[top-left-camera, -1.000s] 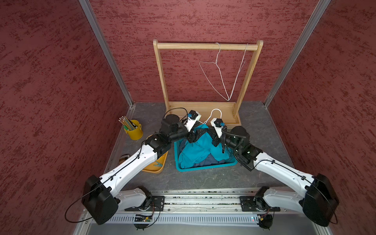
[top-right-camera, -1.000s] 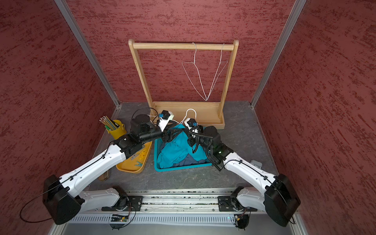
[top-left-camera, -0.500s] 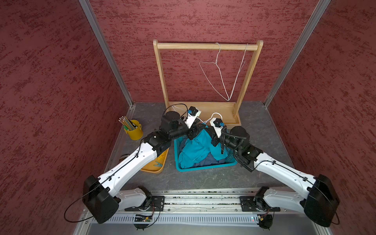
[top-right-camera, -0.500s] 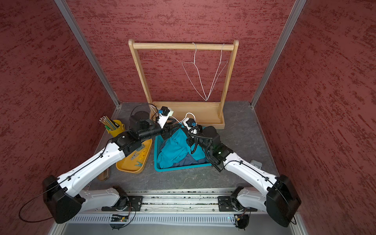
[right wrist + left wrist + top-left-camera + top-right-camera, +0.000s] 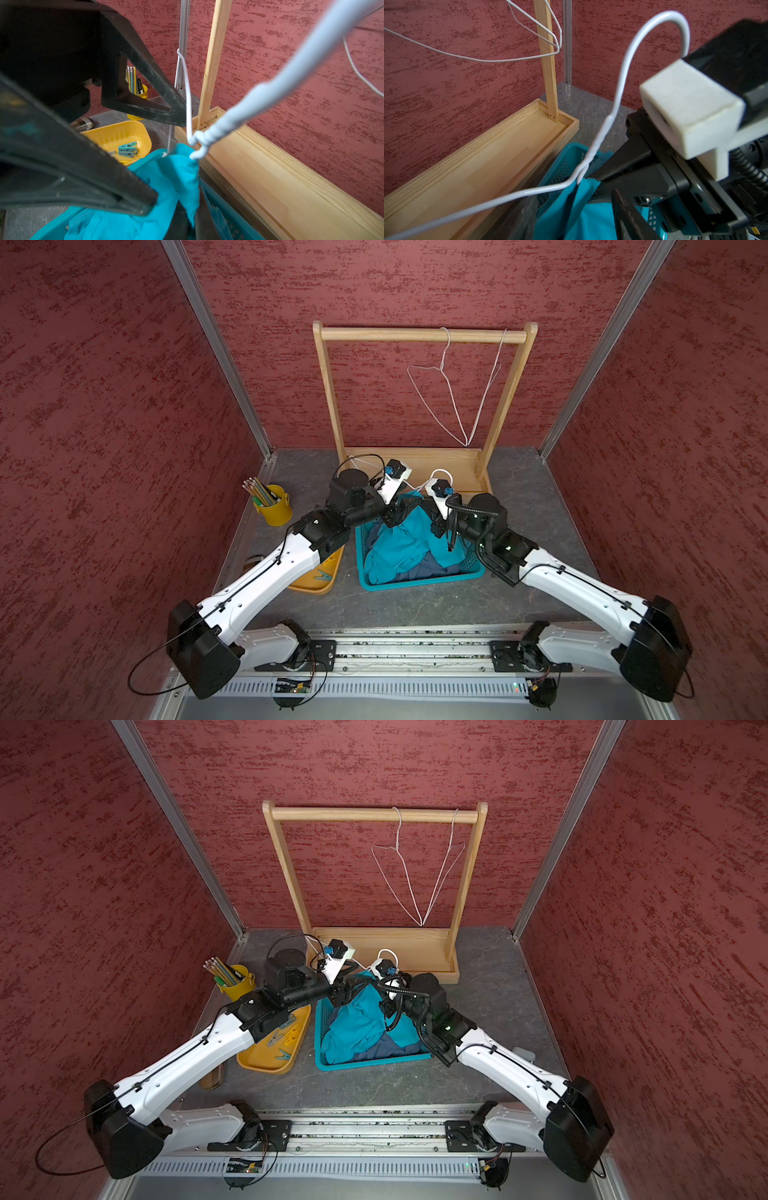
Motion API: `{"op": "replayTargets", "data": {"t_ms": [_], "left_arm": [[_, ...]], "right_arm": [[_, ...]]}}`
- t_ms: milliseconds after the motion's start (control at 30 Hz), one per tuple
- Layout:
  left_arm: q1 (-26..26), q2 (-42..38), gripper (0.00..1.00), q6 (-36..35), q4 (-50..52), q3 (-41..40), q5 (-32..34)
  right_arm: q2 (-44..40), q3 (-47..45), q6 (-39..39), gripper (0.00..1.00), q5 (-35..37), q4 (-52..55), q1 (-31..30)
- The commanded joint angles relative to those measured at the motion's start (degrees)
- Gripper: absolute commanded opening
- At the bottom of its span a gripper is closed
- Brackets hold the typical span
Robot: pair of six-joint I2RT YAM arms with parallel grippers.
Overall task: Remove the clothespins securing t-shirts to the hanger
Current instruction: Remove the T-shirt from the hanger.
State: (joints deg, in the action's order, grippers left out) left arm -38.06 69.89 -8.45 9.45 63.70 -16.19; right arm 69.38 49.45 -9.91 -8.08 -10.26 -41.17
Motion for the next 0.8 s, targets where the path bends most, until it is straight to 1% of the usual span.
{"op": "replayTargets", "data": {"t_ms": [0,33,100,133,167,267,367,467,633,767], "left_arm": [[-0.9,-2.8,0.57,-0.6,-3.1,0.3,-0.5],[-1.0,-3.1,0.53,-0.2,-2.8,0.3,-1.0],[-0.9,-4.4,0.42,0.5,-2.8,-0.3,-3.3],[-0.9,-5.3,0.4,0.9,-3.3,-1.0,-4.7],[-0.9,-6.0,0.4,1.2,-3.8,-1.8,-5.3],[-1.0,-7.8,0.41,1.5,-4.4,-3.4,-4.0],[-0.9,-7.2,0.49,0.0,-2.8,-3.2,-0.1],[-1.0,-4.8,0.54,-1.5,-0.8,-1.4,1.2],[-1.0,-1.1,0.56,-2.4,-0.3,0.3,2.0],[-1.1,0.9,0.56,-2.6,-1.3,1.2,1.1]], "right_arm": [[1.6,1.3,-1.0,0.0,-0.1,5.5,-0.8],[1.7,1.4,-1.0,0.0,0.1,5.8,-0.8],[1.7,1.3,-1.4,0.0,2.2,6.2,-0.7],[1.7,1.3,-1.7,0.0,3.7,6.5,-0.8],[1.7,1.4,-2.0,0.0,4.7,6.8,-0.8],[1.8,1.8,-2.4,0.0,5.0,7.7,-0.7],[1.8,1.9,-2.3,0.0,2.9,7.1,-0.7],[1.5,2.1,-2.1,0.0,-0.2,6.5,-0.7],[-0.2,1.8,-1.9,0.0,-3.6,5.9,-0.8],[-1.1,1.6,-2.0,0.0,-5.6,5.9,-0.7]]}}
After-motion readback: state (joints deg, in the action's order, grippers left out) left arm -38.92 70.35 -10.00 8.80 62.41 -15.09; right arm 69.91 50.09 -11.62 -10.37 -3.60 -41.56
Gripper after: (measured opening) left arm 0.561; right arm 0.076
